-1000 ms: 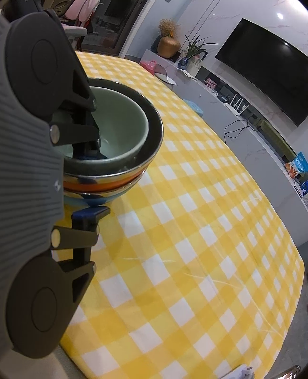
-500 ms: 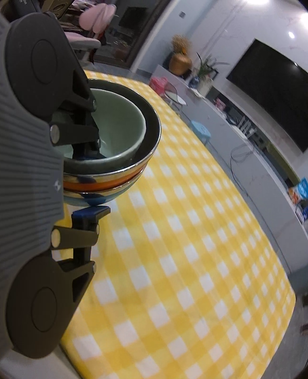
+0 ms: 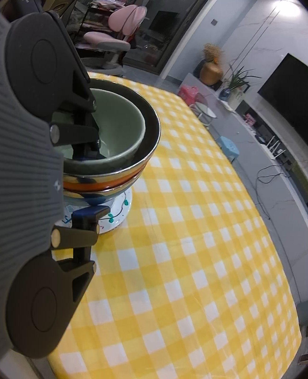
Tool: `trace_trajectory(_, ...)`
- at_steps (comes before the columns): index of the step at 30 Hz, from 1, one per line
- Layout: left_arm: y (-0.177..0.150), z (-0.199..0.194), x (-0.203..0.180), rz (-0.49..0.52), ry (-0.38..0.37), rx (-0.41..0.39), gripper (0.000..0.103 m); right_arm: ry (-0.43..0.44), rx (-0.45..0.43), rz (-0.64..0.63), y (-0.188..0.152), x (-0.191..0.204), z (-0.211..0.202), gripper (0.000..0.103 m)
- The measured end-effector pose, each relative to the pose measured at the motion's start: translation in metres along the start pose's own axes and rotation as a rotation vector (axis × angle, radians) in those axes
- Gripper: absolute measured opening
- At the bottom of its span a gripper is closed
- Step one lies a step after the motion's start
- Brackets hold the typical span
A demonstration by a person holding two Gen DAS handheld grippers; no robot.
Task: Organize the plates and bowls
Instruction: 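Carry the bowl stack over the painted plate stack and lower it on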
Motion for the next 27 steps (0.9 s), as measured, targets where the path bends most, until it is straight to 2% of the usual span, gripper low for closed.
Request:
trace_trajectory(13,0.007,0.030,0.016,-0.030,0.000,0.067,0.054,-0.062,0.047,0.009,0.007,-0.010,0.029,0.034)
trace_trajectory(27,0.013,0.022,0.029,-0.060,0.013,0.061,0.054,-0.060,0.064,-0.021,0.009,0.007,0.041,0.034)
Point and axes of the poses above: each gripper's, at about its wrist camera, not at the fingertips, and z roughly the way its jaws point, x to its left, y to its top, the point moved 1 cm from there along z, roughly the way its jaws point, and after that the axes turned 10 degrees about x, right-handed, at the moved point
